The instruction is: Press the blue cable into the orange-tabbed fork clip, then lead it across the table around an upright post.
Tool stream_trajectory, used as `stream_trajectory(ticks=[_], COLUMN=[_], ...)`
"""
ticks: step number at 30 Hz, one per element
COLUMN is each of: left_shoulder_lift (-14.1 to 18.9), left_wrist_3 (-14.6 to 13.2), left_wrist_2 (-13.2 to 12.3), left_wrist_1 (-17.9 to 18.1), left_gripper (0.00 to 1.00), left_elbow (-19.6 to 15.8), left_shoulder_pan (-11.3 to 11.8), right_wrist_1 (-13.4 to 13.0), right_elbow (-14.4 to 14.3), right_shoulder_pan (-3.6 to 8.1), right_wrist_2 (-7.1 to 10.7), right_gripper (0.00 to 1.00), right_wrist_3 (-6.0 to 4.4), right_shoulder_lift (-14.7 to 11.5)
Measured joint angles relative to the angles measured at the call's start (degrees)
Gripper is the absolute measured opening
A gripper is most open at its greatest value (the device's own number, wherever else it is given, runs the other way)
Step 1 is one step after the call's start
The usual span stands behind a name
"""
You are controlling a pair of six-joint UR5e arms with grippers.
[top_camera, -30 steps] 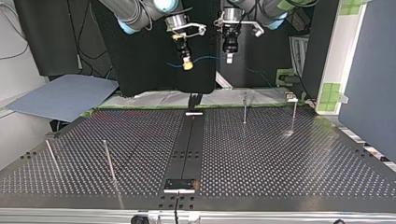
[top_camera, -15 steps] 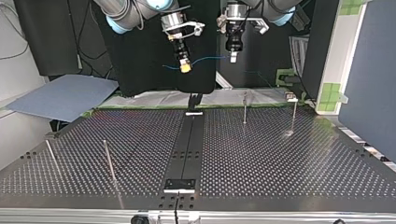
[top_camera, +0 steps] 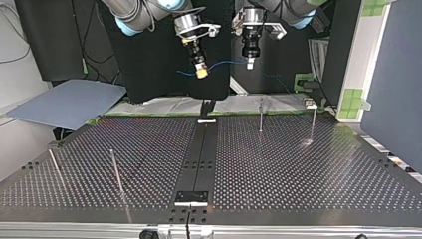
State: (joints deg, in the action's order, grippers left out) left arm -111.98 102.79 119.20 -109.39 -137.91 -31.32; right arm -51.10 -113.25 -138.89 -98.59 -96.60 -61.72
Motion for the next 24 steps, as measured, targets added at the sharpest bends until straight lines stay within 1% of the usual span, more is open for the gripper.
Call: stream_trajectory(ticks=[3,6,9,12,17,20,24], left_shoulder_lift=[-1.4,-3.1,-4.4,-5.2,-5.6,-5.7,-5.7], left_wrist_3=[0.3,0.5,0.5,0.2,-0.4,-0.6,-0.7], left_wrist_2=[-0.2,-0.3,-0.4,-1.2,-4.0,-5.5,-6.3], left_wrist_1=[1.4,2.7,3.1,3.3,3.4,3.6,3.8], left_gripper=[0.00,0.00,0.00,0.00,0.00,0.00,0.00], left_elbow=[0.0,0.0,0.0,0.0,0.0,0.0,0.0], left_shoulder_pan=[0.6,0.9,1.2,2.2,5.0,6.9,9.2], right_wrist_1=[-1.5,-3.2,-5.0,-6.6,-8.9,-9.3,-9.4], right_elbow=[0.0,0.0,0.1,0.3,1.2,2.1,3.6], right_shoulder_pan=[-0.13,0.00,0.16,0.23,0.37,0.33,0.25], right_wrist_2=[0.11,0.13,0.17,0.21,0.17,-0.03,0.07], right_gripper=[0.00,0.00,0.00,0.00,0.00,0.00,0.00], right_wrist_3=[-0.13,-0.31,-1.04,-1.64,-2.18,-2.81,-3.17], right_shoulder_lift=[1.5,3.3,5.0,6.6,9.4,10.9,12.8])
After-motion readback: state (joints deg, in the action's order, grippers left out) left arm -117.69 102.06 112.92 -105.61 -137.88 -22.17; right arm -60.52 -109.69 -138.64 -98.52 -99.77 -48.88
